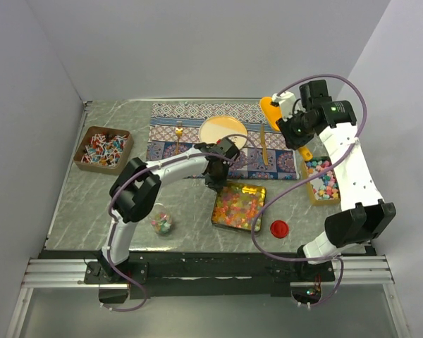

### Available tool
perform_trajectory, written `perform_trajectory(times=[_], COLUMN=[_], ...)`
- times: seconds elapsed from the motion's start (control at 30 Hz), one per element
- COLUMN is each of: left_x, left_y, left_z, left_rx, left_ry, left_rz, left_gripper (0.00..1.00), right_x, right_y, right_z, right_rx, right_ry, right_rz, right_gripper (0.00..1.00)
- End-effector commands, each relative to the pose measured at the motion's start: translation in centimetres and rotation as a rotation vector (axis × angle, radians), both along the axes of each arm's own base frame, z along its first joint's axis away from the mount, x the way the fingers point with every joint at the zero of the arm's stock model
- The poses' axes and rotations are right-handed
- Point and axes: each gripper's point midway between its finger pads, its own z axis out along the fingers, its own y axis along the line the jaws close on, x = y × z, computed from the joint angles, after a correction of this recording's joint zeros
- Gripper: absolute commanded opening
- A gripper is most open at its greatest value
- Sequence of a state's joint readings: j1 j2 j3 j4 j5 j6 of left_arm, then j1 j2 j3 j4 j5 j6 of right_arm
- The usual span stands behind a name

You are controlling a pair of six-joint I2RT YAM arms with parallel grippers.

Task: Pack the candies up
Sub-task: Move the storage box to the center of the board.

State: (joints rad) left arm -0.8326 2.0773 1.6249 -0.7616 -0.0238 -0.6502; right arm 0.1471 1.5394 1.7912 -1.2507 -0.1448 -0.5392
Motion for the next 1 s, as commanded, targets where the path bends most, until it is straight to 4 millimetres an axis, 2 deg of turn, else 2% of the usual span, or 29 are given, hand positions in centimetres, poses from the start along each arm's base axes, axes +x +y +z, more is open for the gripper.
perform_trajectory(times=[0.0,0.03,0.07,0.13,0.17,0.27,0.3,0.33,0.37,0.43,0.47,0.5,0.53,0.57,0.6,0.63,0.67,0.7,0.73,0.8,0.83,0.9,0.93,0.97], left_x=[1.7,1.7,1.6,1.3,1.3,1.8,1.3,1.4,2.4,2.3,3.9,4.4,4.7,7.0,7.6,8.4,9.8,10.1,11.2,11.2,11.7,12.7,13.0,13.8], left_y=[-3.0,-3.4,-3.9,-4.8,-4.9,-4.3,-4.6,-4.3,-3.4,-2.3,-0.5,0.7,2.2,5.3,7.6,9.7,14.2,16.5,20.5,25.0,28.6,31.8,34.3,35.2], left_z=[2.3,2.2,2.5,3.1,3.4,5.5,7.8,8.8,10.1,13.9,15.3,17.2,17.8,18.4,19.5,19.5,19.0,18.8,18.3,16.7,15.9,14.9,14.2,13.2], left_rx=[-0.122,-0.130,-0.149,-0.193,-0.200,-0.225,-0.297,-0.321,-0.338,-0.412,-0.427,-0.448,-0.436,-0.400,-0.374,-0.340,-0.249,-0.195,-0.120,-0.023,0.022,0.081,0.108,0.116], left_ry=[-0.032,-0.027,-0.024,-0.013,-0.016,-0.061,-0.061,-0.068,-0.102,-0.131,-0.172,-0.205,-0.203,-0.261,-0.307,-0.324,-0.339,-0.345,-0.359,-0.312,-0.301,-0.314,-0.315,-0.316], left_rz=[0.063,0.056,0.046,0.018,0.003,-0.037,-0.090,-0.122,-0.165,-0.233,-0.243,-0.253,-0.247,-0.217,-0.190,-0.166,-0.113,-0.094,-0.075,-0.050,-0.012,0.016,0.034,0.041], left_gripper=[0.03,0.09,0.28,0.48,0.62,0.78,0.81,0.85,0.92,0.94,0.94,0.95,0.95,0.95,0.95,0.94,0.94,0.93,0.91,0.88,0.84,0.82,0.82,0.81], right_x=[-0.9,-1.1,-1.3,-1.5,-1.6,-1.6,-1.6,-1.5,-1.4,-1.0,-0.8,-0.5,-0.3,0.0,0.3,0.5,0.8,1.1,1.5,2.1,2.4,3.0,3.4,3.6], right_y=[-0.4,-0.5,-0.5,-0.8,-0.9,-1.3,-1.3,-1.6,-1.6,-1.8,-1.8,-1.8,-1.8,-1.8,-1.8,-1.7,-1.6,-1.5,-1.5,-1.1,-1.0,-0.6,-0.4,-0.4], right_z=[1.7,1.5,1.6,1.5,1.5,2.0,2.3,2.5,2.6,3.2,3.1,3.5,3.5,3.5,3.9,4.1,4.0,4.5,4.4,4.9,4.6,5.3,5.1,5.4], right_rx=[0.024,0.020,0.021,0.011,0.008,-0.008,-0.010,-0.019,-0.020,-0.026,-0.029,-0.030,-0.032,-0.033,-0.030,-0.028,-0.026,-0.025,-0.026,-0.013,-0.010,0.004,0.007,0.011], right_ry=[-0.060,-0.055,-0.059,-0.059,-0.061,-0.077,-0.087,-0.091,-0.096,-0.114,-0.111,-0.124,-0.129,-0.130,-0.139,-0.144,-0.139,-0.154,-0.150,-0.164,-0.154,-0.172,-0.164,-0.170], right_rz=[-0.021,-0.023,-0.025,-0.032,-0.035,-0.047,-0.051,-0.059,-0.062,-0.071,-0.072,-0.071,-0.071,-0.074,-0.073,-0.070,-0.066,-0.064,-0.064,-0.053,-0.048,-0.041,-0.037,-0.036], right_gripper=[0.00,0.00,0.00,0.00,0.00,0.00,0.00,0.00,0.00,0.00,0.00,0.00,0.00,0.00,0.00,0.00,0.00,0.00,0.00,0.00,0.00,0.00,0.00,0.00])
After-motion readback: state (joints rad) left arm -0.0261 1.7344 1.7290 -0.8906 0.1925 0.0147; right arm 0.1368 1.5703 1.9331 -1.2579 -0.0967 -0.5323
